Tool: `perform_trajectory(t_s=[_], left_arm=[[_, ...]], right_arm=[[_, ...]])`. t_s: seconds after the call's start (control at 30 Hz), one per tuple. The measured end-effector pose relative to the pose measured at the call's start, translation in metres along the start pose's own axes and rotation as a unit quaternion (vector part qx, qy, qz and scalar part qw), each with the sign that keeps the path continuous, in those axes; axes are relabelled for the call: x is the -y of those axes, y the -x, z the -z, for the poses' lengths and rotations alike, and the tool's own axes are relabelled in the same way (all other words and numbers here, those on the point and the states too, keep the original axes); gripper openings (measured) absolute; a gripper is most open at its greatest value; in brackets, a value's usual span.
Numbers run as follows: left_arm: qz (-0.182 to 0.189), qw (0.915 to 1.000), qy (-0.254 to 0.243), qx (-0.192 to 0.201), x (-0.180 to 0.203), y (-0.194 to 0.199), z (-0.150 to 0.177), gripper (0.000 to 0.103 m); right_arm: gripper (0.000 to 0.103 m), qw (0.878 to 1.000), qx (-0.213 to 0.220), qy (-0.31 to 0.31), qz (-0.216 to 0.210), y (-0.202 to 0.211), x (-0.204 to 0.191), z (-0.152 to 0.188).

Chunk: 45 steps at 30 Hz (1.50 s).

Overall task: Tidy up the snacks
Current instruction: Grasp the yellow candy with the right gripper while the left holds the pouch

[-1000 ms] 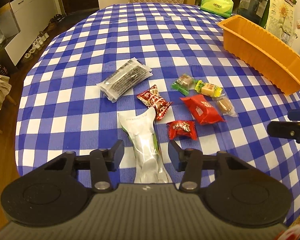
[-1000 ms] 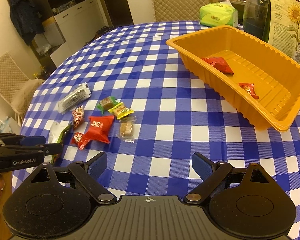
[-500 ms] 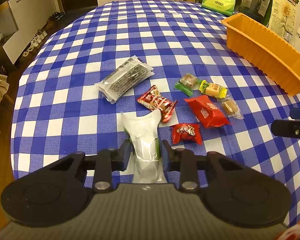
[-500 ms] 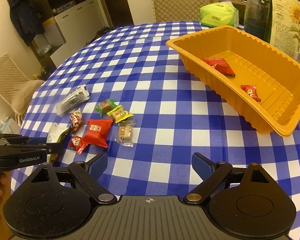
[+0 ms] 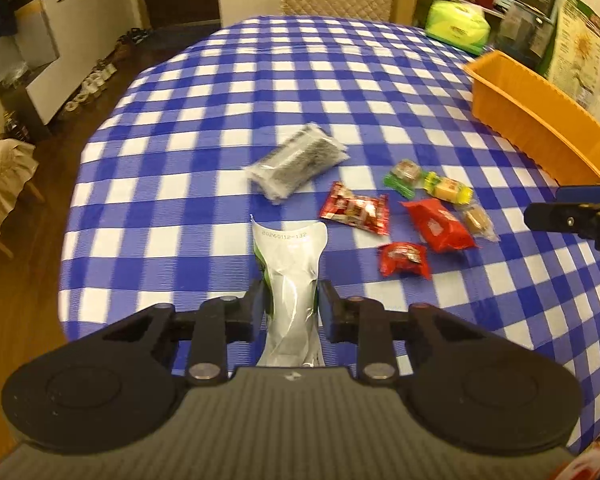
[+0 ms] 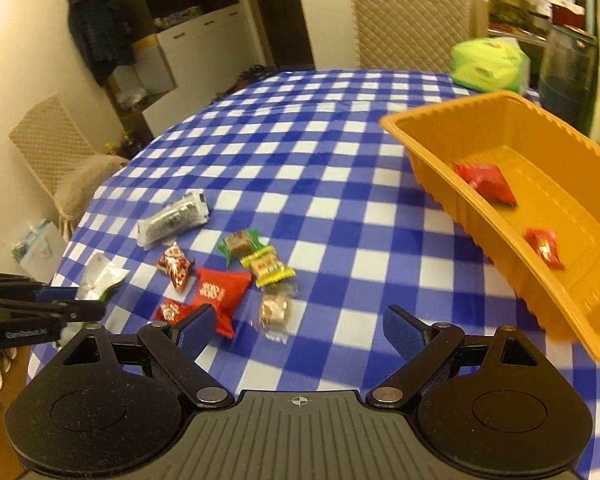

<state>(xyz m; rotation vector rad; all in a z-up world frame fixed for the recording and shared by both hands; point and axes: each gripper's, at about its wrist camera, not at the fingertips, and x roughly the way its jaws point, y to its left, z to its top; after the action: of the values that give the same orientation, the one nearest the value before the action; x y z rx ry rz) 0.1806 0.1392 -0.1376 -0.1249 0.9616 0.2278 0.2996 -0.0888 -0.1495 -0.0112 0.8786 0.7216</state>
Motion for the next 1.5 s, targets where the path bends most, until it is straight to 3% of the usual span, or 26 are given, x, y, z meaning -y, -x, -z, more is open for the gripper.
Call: perform_trajectory(t_s=[0.1, 0.27, 0.6, 0.77, 1.1, 1.5], left_arm=[[-0.014, 0.9998, 0.017, 0.006, -0.012, 0.006, -0.001, 0.026], [-0.036, 0.9983, 0.043, 0.015, -0.033, 0.015, -0.002, 0.026], [-0.073, 0.994, 0.079, 0.018, -0.066, 0.024, -0.001, 0.026], [-0.082, 0.9926, 0.088, 0.015, -0.075, 0.026, 0.003, 0.026], [-0.092, 0.9908, 0.099, 0.01, -0.086, 0.027, 0.007, 0.026], [-0.085, 0.9926, 0.085, 0.014, -0.079, 0.024, -0.002, 0.026]], right_arm=[[0.09, 1.0, 0.001, 0.018, -0.008, -0.006, 0.0, -0.005], [0.079, 0.999, 0.0, 0.042, -0.019, -0.018, -0.003, -0.015], [0.044, 0.993, -0.027, 0.109, -0.039, -0.052, -0.014, -0.03], [0.042, 0.99, -0.036, 0.133, -0.04, -0.067, -0.019, -0.035], [0.025, 0.986, -0.064, 0.151, -0.037, -0.091, -0.022, -0.035], [0.02, 0.991, -0.043, 0.121, -0.027, -0.077, -0.017, -0.033]])
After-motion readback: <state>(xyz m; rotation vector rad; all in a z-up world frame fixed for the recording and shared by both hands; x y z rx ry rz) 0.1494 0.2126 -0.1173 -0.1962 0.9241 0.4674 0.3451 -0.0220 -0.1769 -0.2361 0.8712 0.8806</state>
